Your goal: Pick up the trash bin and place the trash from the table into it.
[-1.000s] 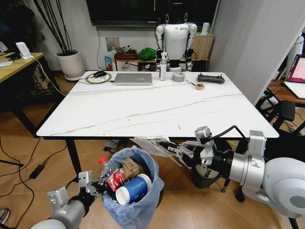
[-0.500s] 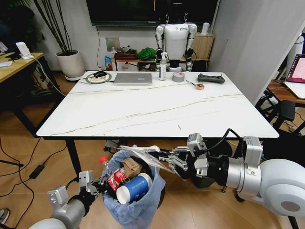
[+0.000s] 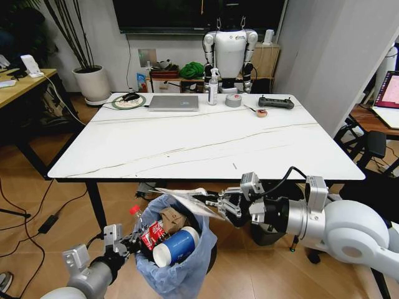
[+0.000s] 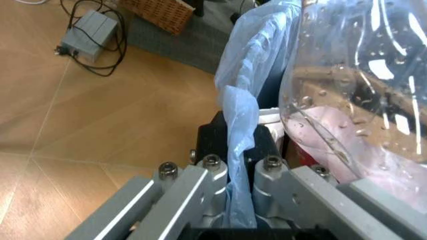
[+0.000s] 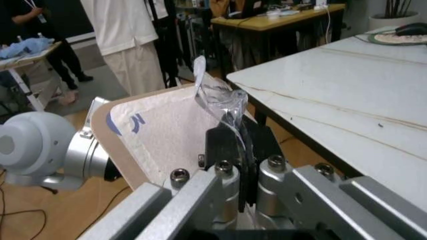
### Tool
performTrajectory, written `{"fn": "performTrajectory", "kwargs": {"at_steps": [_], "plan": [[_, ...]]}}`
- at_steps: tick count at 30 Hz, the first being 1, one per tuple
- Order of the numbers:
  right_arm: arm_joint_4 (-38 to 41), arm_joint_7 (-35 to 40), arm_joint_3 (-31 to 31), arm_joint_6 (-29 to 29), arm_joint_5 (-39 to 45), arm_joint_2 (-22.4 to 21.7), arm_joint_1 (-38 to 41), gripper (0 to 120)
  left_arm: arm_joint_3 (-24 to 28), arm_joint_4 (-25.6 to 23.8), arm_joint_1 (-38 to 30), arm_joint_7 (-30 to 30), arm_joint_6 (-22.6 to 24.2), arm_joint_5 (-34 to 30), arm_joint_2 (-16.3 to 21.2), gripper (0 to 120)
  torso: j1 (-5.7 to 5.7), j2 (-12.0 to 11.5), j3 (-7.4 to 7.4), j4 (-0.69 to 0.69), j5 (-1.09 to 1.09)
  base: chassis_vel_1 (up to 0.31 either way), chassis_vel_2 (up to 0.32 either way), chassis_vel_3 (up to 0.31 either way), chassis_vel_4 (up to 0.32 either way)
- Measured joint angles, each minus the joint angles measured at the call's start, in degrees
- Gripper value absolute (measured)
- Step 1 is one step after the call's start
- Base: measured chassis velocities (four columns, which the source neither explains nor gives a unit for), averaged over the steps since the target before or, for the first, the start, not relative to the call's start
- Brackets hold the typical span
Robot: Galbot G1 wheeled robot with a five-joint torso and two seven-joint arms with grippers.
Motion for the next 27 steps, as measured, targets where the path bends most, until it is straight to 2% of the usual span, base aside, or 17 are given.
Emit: {"fn": "performTrajectory", "kwargs": {"at_steps": [15, 27], "plan": [[-5.67, -3.65, -4.55, 2.23, -8.26, 8.54, 1.75, 0, -0.08, 0.90, -0.97, 0.11, 0.02, -0.95, 0.19, 0, 0.01, 0.00, 0.00, 0.01, 0.01, 0.000, 0.000, 0.000, 0.000], [-7.72, -5.48, -6.79, 4.82, -10.22, 10.41, 2.66, 0, -0.14, 0.63, -1.18, 0.21, -0.06, -1.05, 0.04, 0, 0.01, 0.00, 0.00, 0.00, 0.00, 0.000, 0.000, 0.000, 0.000]]}}
